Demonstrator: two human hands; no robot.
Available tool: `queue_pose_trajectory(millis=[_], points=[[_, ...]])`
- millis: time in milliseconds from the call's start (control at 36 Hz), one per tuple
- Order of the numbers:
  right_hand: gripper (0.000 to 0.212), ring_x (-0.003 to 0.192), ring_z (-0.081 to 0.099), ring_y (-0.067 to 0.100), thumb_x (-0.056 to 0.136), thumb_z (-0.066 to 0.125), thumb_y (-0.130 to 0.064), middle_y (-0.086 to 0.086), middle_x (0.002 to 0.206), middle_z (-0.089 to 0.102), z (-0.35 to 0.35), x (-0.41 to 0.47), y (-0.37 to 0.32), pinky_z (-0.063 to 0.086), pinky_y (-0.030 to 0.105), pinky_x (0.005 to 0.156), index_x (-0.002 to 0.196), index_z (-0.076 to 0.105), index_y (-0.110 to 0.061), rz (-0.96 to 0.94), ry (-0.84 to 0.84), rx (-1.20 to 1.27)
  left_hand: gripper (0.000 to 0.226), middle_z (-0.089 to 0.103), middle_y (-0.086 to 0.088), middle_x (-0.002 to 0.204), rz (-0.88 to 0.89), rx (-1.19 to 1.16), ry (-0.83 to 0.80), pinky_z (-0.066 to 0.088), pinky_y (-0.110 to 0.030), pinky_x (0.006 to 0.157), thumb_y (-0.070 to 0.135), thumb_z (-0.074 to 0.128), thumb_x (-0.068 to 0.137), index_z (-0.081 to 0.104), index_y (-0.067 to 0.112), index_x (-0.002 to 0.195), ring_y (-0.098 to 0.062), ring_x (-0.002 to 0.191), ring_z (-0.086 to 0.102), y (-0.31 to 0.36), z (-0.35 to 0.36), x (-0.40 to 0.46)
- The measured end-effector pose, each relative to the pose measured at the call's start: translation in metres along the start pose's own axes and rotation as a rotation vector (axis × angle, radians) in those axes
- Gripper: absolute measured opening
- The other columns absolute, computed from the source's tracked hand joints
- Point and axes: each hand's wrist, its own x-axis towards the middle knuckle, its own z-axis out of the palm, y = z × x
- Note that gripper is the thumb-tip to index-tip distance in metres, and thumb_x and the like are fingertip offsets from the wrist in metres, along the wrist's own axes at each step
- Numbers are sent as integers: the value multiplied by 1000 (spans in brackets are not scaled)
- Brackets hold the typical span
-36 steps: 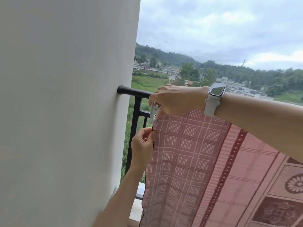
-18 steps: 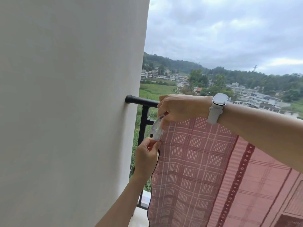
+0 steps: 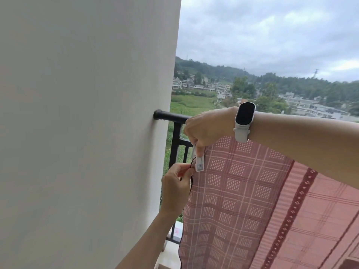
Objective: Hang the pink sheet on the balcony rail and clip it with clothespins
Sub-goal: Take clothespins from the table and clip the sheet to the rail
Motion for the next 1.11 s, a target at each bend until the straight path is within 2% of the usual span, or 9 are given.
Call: queue_pose_trajectory(millis=[111, 222, 417, 667, 750, 806, 889, 944, 1111], points=[[51, 68, 42, 23, 77, 65, -48, 3, 59, 44, 7, 4, 3, 38, 26, 58, 45, 45, -13, -12, -13, -15, 9, 62, 21, 79, -11, -10, 11, 43, -1, 62, 12, 63, 84, 66, 18, 90, 9, 76, 60, 4, 0, -3], [49, 94, 49, 21, 77, 58, -59, 5, 91, 61, 11, -2, 5, 41, 37, 88, 81, 68, -11, -21, 60, -136, 10, 61, 24, 78, -9, -13, 16, 43, -1, 61, 14, 64, 83, 65, 22, 89, 9, 74, 60, 6, 0, -6], [51, 93, 47, 15, 74, 55, -65, -1, 93, 65, 15, -8, 5, 25, 31, 79, 92, 67, -18, 2, 114, -192, 25, 65, 11, 79, -78, -66, 19, 52, -12, 71, 11, 69, 79, 48, 24, 84, -2, 75, 65, 5, -4, -8], [55, 91, 51, 16, 74, 51, -69, -5, 87, 63, 15, -17, -4, 30, 36, 85, 99, 64, -22, 37, 170, -268, 41, 66, 8, 80, -17, -18, 6, 51, -12, 73, 6, 69, 79, 36, 29, 89, -6, 76, 66, 4, -7, -10], [52, 104, 50, 12, 79, 45, -67, -12, 102, 62, 23, -31, -9, 28, 44, 101, 112, 60, -30, 25, 327, -209, 33, 61, 20, 79, 8, 25, 13, 49, -9, 73, 5, 69, 79, 43, 19, 93, -3, 77, 65, 4, -10, -13], [43, 118, 47, 12, 86, 47, -54, -10, 118, 60, 37, -40, -17, 24, 45, 108, 117, 59, -29, -4, 608, -65, 30, 62, 17, 83, 47, 65, 13, 47, -8, 77, 6, 68, 80, 45, 17, 97, -3, 83, 63, 5, -11, -16], [26, 119, 49, 21, 89, 54, -23, 3, 119, 62, 84, -50, -40, 33, 43, 106, 112, 64, -15, 64, 1157, 207, 22, 64, 6, 94, 133, 195, 50, 44, -8, 82, 17, 60, 84, 49, 18, 103, -4, 85, 62, 4, -10, -30], [26, 119, 48, 26, 87, 53, -5, 8, 119, 60, 129, -58, -66, 38, 44, 102, 111, 64, -8, 198, 1348, 370, 23, 63, 3, 101, 182, 296, 78, 43, -12, 83, 26, 53, 86, 49, 19, 108, -5, 91, 57, 3, -4, -47], [32, 117, 47, 25, 83, 49, -3, 9, 121, 57, 263, -113, -124, 37, 48, 98, 111, 61, -11, 562, 1231, 548, 31, 58, 1, 115, 201, 442, -103, 43, -39, 94, 30, 44, 85, 51, 20, 113, -17, 109, 49, 12, 43, -121]])
